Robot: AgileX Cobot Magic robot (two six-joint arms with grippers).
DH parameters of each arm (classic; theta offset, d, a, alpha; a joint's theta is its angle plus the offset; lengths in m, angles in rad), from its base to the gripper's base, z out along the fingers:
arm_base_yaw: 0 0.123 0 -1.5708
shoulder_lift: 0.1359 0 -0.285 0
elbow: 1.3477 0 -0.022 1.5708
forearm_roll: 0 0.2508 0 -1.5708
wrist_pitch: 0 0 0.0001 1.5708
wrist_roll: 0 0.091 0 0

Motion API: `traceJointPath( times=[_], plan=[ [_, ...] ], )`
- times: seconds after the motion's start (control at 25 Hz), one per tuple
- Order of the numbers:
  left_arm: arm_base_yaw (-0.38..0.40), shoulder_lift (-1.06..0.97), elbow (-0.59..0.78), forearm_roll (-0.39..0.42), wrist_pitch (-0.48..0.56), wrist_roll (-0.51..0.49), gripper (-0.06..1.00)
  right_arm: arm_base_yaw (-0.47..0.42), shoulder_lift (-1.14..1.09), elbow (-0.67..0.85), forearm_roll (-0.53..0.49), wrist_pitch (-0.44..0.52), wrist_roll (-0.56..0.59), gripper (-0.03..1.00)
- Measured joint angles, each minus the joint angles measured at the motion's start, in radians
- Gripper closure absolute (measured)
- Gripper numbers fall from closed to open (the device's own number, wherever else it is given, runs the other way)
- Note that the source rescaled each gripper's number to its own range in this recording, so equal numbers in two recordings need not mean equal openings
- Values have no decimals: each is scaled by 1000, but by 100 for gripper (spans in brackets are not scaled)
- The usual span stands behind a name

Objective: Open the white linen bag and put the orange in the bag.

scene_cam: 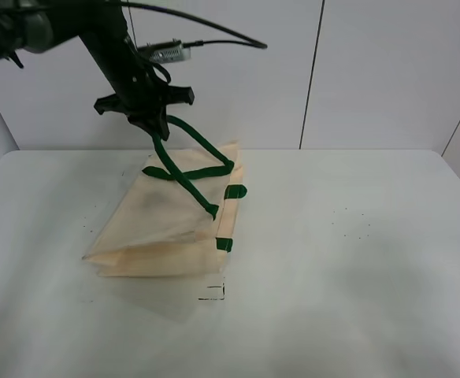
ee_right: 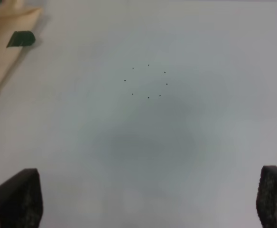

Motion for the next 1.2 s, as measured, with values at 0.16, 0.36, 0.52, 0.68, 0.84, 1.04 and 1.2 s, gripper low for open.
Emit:
traceJointPath(
  times=[0.16,0.36,0.52,0.68,0.84,1.04,1.2],
  plan=[
    [0,40,9,0,-12,24,79,0,0,0,0,0,0,-3],
    [0,40,9,15,-34,47,12,0,0,0,0,0,0,-3],
    [0,40,9,48,-32,61,-3,0,0,0,0,0,0,-3],
    [0,36,9,51,-10,65,-5,0,0,0,0,0,0,-3],
    [9,-6,9,53,-5,66,-6,0,0,0,0,0,0,-3],
    [66,-41,8,86,11,68,-6,0,0,0,0,0,0,-3],
    [143,-38,8,146,13,68,-6,0,0,0,0,0,0,-3]
  ],
)
